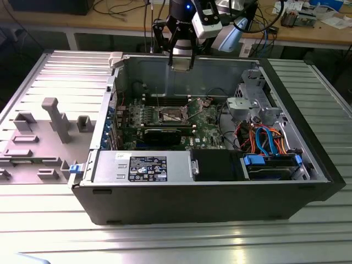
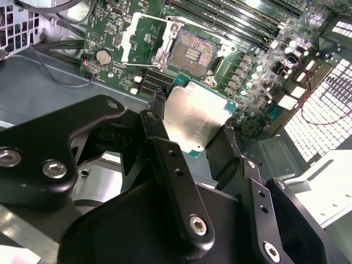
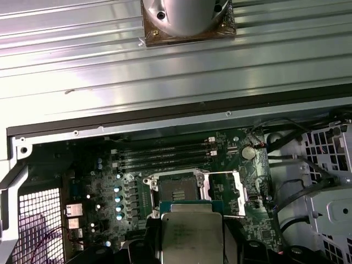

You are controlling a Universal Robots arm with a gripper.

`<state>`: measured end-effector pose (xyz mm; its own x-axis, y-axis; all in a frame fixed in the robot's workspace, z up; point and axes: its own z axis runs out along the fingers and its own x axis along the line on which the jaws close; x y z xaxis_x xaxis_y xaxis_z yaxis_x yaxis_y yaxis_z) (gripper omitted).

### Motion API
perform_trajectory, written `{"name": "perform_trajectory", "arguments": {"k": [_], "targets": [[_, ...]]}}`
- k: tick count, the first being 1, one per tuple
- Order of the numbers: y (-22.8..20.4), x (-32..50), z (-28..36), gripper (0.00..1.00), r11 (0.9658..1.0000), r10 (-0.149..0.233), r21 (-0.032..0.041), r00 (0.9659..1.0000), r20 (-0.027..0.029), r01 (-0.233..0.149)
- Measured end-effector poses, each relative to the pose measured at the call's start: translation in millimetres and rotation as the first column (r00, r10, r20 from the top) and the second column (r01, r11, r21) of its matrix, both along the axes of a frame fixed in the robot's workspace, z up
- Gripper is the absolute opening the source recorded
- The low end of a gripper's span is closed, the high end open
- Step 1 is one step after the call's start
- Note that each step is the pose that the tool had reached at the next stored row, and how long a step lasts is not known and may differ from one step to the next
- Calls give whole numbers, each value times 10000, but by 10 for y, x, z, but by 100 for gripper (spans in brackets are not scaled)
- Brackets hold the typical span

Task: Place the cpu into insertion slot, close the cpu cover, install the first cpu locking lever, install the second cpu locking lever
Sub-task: 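Place the cpu into insertion slot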

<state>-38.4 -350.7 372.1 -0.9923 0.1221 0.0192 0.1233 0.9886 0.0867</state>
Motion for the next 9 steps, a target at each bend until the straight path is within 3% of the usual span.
{"name": "perform_trajectory", "arguments": {"k": [6,9], "targets": [[0,0,0,54,10000,-15,0,10000,0,15],[0,0,-1,54,9997,-224,0,9997,1,224]]}}
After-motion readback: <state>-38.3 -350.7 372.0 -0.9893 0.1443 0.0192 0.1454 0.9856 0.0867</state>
